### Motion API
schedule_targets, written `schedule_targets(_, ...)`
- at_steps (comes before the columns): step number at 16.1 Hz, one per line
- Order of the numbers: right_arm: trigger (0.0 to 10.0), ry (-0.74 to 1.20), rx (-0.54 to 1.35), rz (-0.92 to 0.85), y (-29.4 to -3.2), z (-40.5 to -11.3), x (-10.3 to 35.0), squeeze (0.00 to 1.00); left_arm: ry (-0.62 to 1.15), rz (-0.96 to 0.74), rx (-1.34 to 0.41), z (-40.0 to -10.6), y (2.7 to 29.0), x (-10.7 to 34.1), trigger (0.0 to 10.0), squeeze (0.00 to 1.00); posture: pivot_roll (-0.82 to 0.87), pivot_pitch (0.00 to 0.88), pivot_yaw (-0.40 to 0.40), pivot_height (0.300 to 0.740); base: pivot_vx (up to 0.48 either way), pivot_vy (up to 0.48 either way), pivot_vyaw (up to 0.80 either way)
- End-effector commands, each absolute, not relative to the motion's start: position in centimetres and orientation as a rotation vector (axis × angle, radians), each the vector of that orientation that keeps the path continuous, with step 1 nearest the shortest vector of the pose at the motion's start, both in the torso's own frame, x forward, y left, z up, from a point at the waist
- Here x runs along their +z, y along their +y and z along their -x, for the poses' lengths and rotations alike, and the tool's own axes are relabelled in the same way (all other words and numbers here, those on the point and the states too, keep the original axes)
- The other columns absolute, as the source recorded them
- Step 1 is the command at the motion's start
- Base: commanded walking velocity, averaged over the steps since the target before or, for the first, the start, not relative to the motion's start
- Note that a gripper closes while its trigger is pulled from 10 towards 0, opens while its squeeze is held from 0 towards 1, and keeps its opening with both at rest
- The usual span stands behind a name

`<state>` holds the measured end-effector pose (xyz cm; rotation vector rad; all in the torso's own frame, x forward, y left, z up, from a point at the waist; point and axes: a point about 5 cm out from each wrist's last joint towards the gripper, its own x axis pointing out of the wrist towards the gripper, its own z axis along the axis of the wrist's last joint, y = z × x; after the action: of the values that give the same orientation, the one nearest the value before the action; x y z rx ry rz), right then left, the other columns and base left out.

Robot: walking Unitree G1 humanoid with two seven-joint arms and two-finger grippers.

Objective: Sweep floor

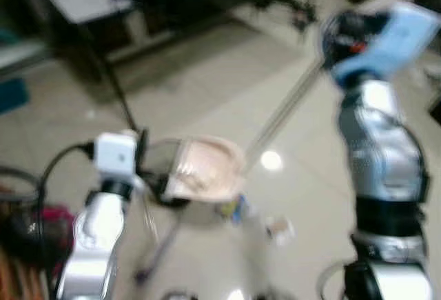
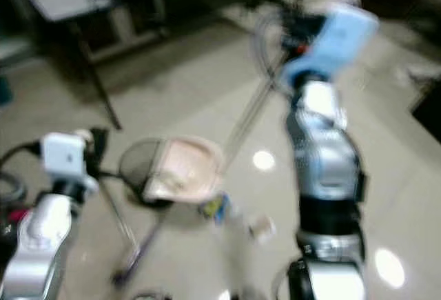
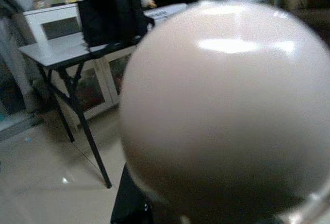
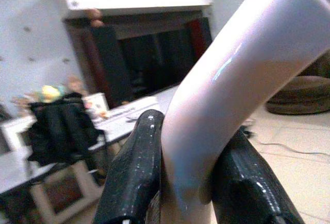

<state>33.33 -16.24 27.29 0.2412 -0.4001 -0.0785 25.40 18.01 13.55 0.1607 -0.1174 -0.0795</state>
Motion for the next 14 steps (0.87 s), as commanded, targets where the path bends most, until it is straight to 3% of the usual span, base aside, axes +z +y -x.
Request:
schedule_targets(1,10.0,-0.47,-0.033,-0.277,-15.0,-33.0,28.7,0.0,-0.131,-0.203,-0.05,-25.2,19.1,14.0,10.0,0.0,0.04,0.056,0.001,0.74,0.42,0.0,0.8)
schedule_targets(3,10.0,-0.477,-0.05,-0.278,-15.2,-33.0,28.7,0.0,-0.131,-0.205,-0.051,-25.3,19.1,14.0,10.0,0.0,0.04,0.057,0.005,0.74,0.422,0.0,0.67)
schedule_targets(11,10.0,-0.473,-0.126,-0.352,-16.6,-33.0,28.2,0.0,-0.123,-0.211,-0.073,-25.5,18.9,13.8,10.0,0.0,0.04,0.068,0.013,0.74,0.416,0.0,0.0)
schedule_targets(14,10.0,-0.469,-0.156,-0.371,-17.2,-33.0,27.9,0.0,-0.098,-0.2,-0.078,-25.5,18.8,13.5,10.0,0.0,0.04,0.069,0.016,0.74,0.0,0.0,0.0)
